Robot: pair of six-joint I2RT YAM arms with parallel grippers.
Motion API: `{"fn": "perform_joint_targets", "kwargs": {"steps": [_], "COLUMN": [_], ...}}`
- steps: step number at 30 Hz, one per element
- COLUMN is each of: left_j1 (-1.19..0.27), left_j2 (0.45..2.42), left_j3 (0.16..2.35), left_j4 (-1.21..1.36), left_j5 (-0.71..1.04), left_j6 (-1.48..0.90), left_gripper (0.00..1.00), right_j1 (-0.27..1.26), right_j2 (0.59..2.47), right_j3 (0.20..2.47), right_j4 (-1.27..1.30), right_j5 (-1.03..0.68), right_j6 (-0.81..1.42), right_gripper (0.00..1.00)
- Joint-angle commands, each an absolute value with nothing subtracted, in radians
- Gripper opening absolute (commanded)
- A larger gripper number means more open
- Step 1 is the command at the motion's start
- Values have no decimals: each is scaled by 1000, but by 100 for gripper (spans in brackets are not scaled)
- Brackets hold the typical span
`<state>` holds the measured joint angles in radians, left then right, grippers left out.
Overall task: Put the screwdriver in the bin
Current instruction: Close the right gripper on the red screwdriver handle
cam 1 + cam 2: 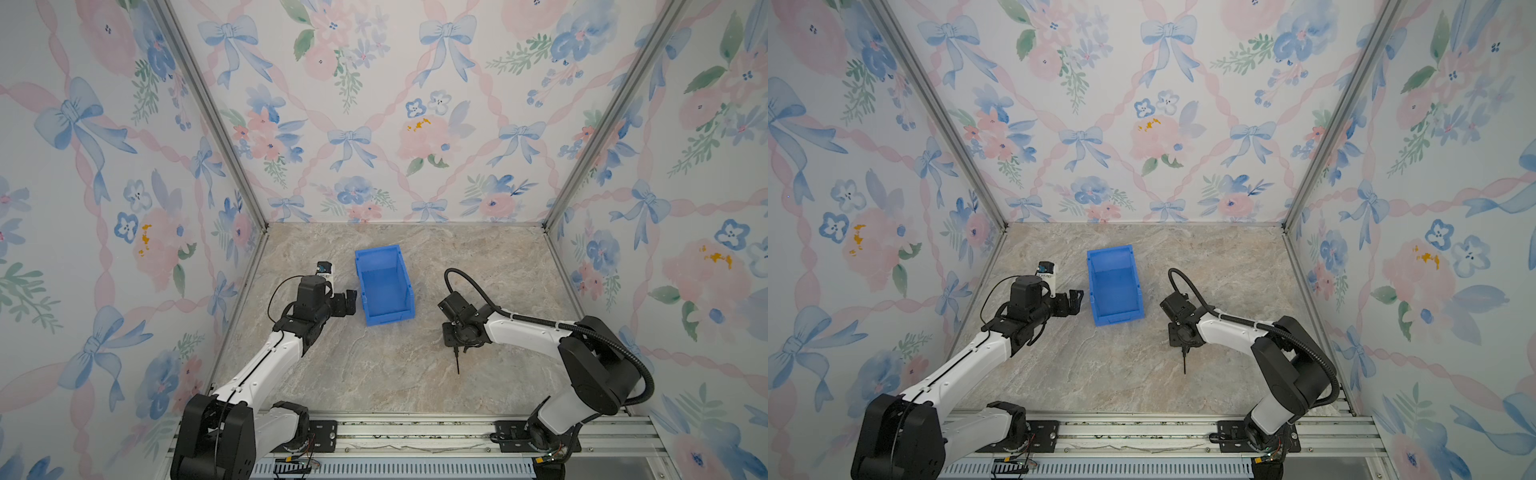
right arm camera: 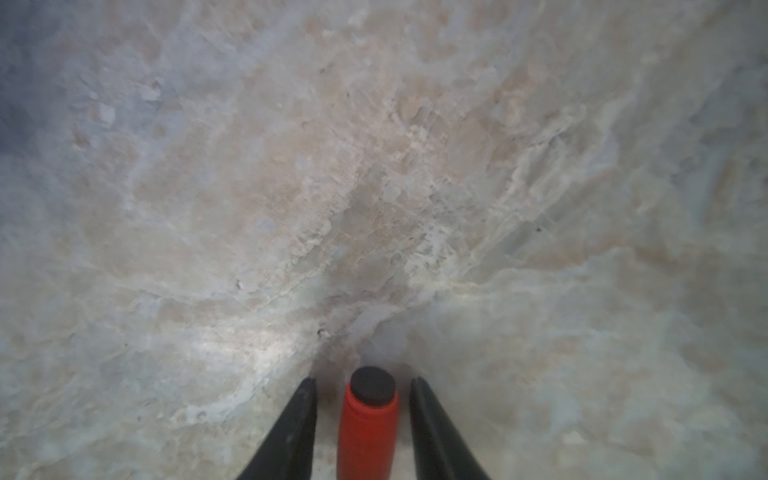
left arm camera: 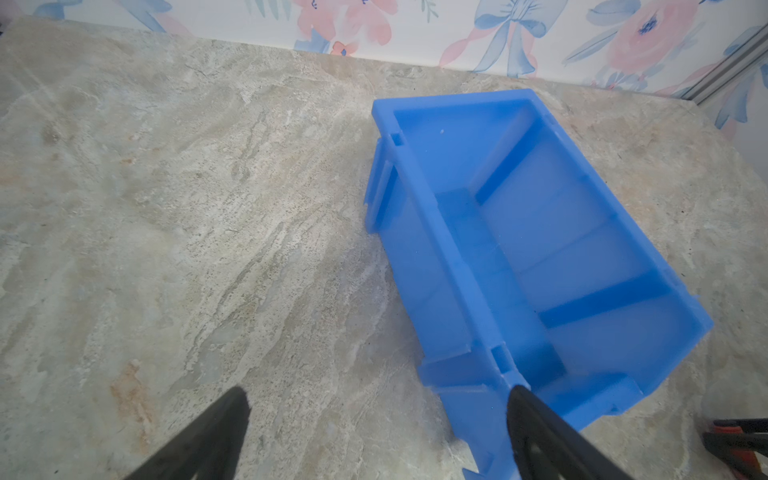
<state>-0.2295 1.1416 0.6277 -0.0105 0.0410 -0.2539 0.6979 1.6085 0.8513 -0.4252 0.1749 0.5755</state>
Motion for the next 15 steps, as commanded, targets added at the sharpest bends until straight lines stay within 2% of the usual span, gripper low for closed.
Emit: {"fn": "perform_joint_targets", "kwargs": {"steps": [1, 15], "left_j1": [-235, -231], "left_j2": [1151, 1172], "left_j3": [608, 604], "left_j4": [-28, -26], "left_j5": [26, 19], "left_j6": [-222, -219], "left_gripper": [98, 98], "right_j1": [711, 725], "right_j2": [1624, 1590], "right_j3": [843, 920], "right_j4": [-425, -485], "right_j5": [165, 176], "right_j6": [584, 537], "right_gripper": [32, 3]}}
